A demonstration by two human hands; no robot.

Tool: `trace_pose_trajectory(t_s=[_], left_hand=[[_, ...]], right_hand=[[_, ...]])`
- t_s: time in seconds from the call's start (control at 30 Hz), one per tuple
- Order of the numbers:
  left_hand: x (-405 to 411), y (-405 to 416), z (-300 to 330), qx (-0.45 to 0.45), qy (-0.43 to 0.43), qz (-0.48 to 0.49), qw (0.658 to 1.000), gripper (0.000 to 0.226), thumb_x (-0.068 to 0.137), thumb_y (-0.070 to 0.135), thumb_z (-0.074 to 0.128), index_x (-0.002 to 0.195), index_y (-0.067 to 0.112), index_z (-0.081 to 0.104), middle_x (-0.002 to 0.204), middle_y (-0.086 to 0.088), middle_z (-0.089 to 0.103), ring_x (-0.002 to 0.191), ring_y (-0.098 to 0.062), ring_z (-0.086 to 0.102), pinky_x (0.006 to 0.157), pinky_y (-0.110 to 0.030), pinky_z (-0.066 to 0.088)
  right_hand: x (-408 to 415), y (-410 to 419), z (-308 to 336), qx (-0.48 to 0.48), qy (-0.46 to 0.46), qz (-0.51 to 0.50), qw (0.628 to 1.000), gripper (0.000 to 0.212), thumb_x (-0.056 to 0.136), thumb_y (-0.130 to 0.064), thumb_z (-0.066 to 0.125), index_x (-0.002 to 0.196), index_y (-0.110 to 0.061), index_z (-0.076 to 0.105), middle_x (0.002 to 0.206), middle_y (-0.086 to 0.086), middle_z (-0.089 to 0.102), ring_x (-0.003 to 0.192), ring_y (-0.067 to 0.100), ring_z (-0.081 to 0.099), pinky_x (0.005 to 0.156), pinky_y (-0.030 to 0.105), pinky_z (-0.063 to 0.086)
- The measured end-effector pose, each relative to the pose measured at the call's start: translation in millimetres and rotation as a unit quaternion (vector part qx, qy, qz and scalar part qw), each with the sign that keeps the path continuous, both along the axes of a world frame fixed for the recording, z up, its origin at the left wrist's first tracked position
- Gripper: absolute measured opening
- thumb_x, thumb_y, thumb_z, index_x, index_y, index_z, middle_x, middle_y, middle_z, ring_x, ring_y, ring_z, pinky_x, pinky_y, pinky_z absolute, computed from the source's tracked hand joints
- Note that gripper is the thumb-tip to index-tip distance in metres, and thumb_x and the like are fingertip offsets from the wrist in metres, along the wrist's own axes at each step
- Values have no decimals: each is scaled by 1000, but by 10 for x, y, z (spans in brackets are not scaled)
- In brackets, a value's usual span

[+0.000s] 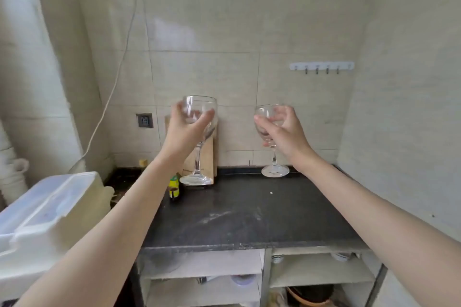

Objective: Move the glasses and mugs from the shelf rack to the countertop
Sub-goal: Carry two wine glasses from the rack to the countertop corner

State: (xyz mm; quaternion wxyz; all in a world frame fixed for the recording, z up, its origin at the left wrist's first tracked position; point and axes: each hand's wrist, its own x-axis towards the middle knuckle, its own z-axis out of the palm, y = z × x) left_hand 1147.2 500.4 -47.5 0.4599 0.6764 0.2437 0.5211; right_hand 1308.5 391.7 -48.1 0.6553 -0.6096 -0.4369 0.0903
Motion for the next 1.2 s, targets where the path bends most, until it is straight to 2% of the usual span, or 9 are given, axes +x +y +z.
trace_pose_trajectory(t_s=[0.1, 0.3, 0.53, 0.67, 0.73, 0.87, 1.0, 1.1, 1.2], left_hand=[[557, 232, -105, -5, 15, -35, 999, 66, 81, 31, 66, 133, 14, 29, 108, 0, 55, 73, -5, 61, 63, -19, 53], [1720, 742, -345, -26, 35, -48, 998, 63, 80, 30, 67, 129, 14, 31, 119, -16, 53, 79, -13, 59, 57, -20, 51], [2980, 1227, -655, -60, 51, -36, 996, 58, 79, 32, 68, 122, 20, 31, 119, -7, 53, 83, -15, 62, 75, -31, 56], [3559, 1494, -885, -66, 70, -24, 995, 55, 78, 29, 70, 117, 21, 31, 117, -4, 50, 80, -10, 59, 52, -14, 50], [3809, 1665, -1032, -75, 81, -25, 994, 57, 77, 27, 71, 117, 20, 31, 116, -3, 50, 74, -3, 60, 48, -11, 46], [4244, 2053, -1382, -87, 113, -20, 990, 65, 74, 29, 74, 120, 19, 31, 116, -1, 50, 96, -4, 56, 61, -12, 45], [4658, 2503, -1813, -98, 139, -10, 985, 65, 72, 27, 76, 116, 22, 29, 113, 5, 50, 103, -9, 48, 66, -11, 41], [4961, 2842, -2208, -112, 161, -16, 980, 64, 71, 24, 76, 115, 24, 28, 113, 6, 48, 99, -5, 49, 66, -10, 42], [5195, 3151, -2633, -138, 178, -11, 974, 65, 72, 20, 76, 118, 21, 30, 111, 9, 48, 82, 8, 54, 72, -16, 44]], right_hand=[[501, 219, -64, -2, 9, -20, 1000, 61, 80, -32, 67, 128, -12, 35, 107, -1, 49, 80, 14, 57, 61, 27, 50], [1603, 686, -349, -23, 24, -17, 999, 61, 78, -34, 68, 126, -16, 35, 114, 5, 50, 66, 11, 55, 61, 29, 49], [2980, 1208, -567, -54, 46, 8, 997, 65, 77, -32, 69, 127, -13, 33, 112, 7, 50, 64, 12, 52, 62, 30, 47], [3585, 1489, -772, -81, 60, 8, 995, 63, 75, -29, 70, 125, -14, 34, 112, 6, 50, 60, 12, 51, 54, 25, 40], [3829, 1639, -923, -102, 64, 12, 993, 61, 75, -30, 70, 122, -14, 35, 109, 6, 49, 62, 11, 49, 53, 23, 39], [4245, 1953, -1228, -145, 38, 0, 989, 51, 76, -32, 71, 115, -19, 39, 115, -3, 50, 91, 5, 54, 66, 13, 42], [4655, 2336, -1591, -199, 30, -3, 980, 59, 74, -32, 74, 120, -17, 40, 113, -3, 53, 104, 14, 53, 89, 29, 43], [4964, 2687, -1928, -242, 29, 1, 970, 55, 71, -32, 76, 112, -19, 41, 112, -4, 54, 101, 14, 53, 88, 29, 43], [5236, 3078, -2296, -285, 42, 9, 958, 57, 71, -32, 76, 116, -19, 42, 114, -3, 53, 100, 13, 53, 77, 22, 40]])
